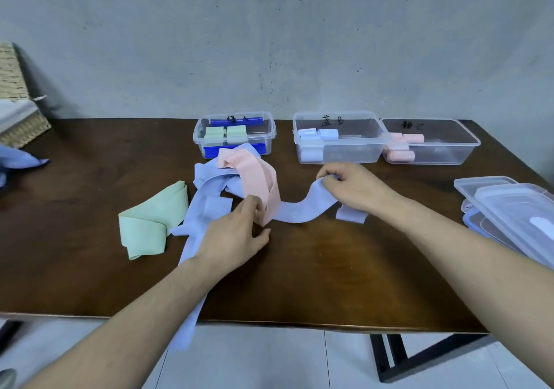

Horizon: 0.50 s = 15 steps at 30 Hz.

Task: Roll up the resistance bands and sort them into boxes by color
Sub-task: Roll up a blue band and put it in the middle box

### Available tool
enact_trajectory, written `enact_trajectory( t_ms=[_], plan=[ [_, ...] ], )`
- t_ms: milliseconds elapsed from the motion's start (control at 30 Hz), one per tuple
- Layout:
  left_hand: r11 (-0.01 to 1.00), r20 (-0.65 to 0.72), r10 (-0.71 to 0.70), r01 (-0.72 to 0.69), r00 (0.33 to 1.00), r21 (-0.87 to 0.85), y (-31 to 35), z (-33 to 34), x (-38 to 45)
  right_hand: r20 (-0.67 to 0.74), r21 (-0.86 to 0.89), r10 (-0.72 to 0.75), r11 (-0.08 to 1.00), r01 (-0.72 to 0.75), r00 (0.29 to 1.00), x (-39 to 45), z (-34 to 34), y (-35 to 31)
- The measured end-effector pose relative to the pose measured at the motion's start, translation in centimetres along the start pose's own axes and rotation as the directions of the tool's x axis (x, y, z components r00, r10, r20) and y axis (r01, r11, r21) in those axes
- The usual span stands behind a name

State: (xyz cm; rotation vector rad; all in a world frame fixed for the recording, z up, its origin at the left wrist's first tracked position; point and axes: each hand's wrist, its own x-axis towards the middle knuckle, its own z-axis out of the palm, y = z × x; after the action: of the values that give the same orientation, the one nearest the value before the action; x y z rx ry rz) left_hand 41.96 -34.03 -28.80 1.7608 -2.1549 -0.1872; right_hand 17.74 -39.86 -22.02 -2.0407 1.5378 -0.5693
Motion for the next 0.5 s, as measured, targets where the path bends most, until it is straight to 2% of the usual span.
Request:
enact_trajectory(
  t_ms=[67,167,267,367,433,500],
  plan=[
    [0.999,0.018,0.036,-0.035,0.999,-0.006,0.9,-0.2,-0.3,0.011,0.001,-0.009,1.000,0.009,1.000,-0.5,-0.3,0.2],
    [0.998,0.076,0.054,-0.050,0.996,-0.049,3.0,-0.2,-0.5,-0.003,0.128,0.018,0.992,-0.017,1.000,-1.1,-0.8,0.6],
    [0.991,0.153,0.019,0.002,0.988,-0.131,4.9,0.3,-0.1,0.009,0.274,0.074,0.959,-0.074,0.997,-1.6,-1.5,1.1],
    [0.946,0.308,-0.008,0.107,0.951,-0.306,7.0,0.9,0.3,0.012,0.380,0.095,0.920,-0.092,0.995,-2.4,-2.4,1.4],
    [0.824,0.404,-0.064,0.277,0.912,-0.494,8.5,1.1,0.3,0.040,0.442,0.096,0.891,-0.104,0.995,-2.9,-2.9,1.8],
    [0.572,0.522,-0.124,0.490,0.844,-0.658,9.9,1.1,0.4,0.092,0.497,0.111,0.856,-0.142,0.990,-3.5,-3.5,2.1]
  ],
)
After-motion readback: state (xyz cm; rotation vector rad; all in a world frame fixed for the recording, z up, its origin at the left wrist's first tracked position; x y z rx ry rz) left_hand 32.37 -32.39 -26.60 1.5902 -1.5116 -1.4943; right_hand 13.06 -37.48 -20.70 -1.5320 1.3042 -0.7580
